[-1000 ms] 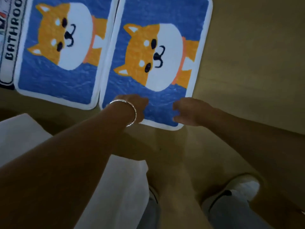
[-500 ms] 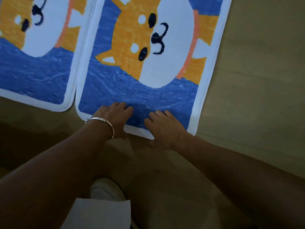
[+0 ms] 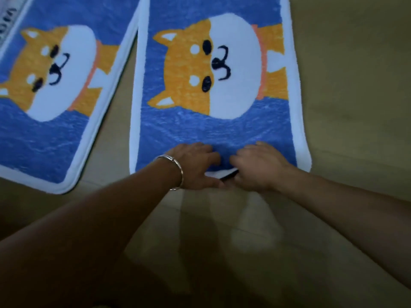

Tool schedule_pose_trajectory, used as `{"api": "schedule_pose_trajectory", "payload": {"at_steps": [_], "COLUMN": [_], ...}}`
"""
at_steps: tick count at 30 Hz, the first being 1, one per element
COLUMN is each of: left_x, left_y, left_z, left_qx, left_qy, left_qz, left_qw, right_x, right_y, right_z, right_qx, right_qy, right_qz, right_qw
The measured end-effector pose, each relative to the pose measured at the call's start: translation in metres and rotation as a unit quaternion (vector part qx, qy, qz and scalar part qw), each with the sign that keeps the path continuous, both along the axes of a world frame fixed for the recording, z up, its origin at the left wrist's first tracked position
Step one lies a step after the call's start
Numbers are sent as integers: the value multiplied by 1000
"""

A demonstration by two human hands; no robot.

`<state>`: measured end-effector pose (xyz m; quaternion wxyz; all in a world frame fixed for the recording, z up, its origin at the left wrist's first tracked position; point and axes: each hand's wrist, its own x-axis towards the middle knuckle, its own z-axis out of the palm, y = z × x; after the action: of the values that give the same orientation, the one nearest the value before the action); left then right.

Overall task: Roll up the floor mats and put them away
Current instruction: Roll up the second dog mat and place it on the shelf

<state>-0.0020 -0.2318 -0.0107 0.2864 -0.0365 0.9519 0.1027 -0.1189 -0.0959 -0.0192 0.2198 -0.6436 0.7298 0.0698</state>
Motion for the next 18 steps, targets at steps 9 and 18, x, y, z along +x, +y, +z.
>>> {"api": "schedule_pose_trajectory", "payload": {"at_steps": [9, 18], "left_x": [-70, -55], "left_y": [41, 32], "left_z": [16, 9], "left_qx": [-30, 8], "left_qy": [22, 27], "left_qz": [88, 175], "left_qw": [995, 984], "right_x": [-84, -71], "right_y": [50, 64], "right_z": [12, -3], "right_qx": [-20, -179], "right_qy": [-64, 10], "right_qz": [-245, -118], "right_qw": [967, 977]}}
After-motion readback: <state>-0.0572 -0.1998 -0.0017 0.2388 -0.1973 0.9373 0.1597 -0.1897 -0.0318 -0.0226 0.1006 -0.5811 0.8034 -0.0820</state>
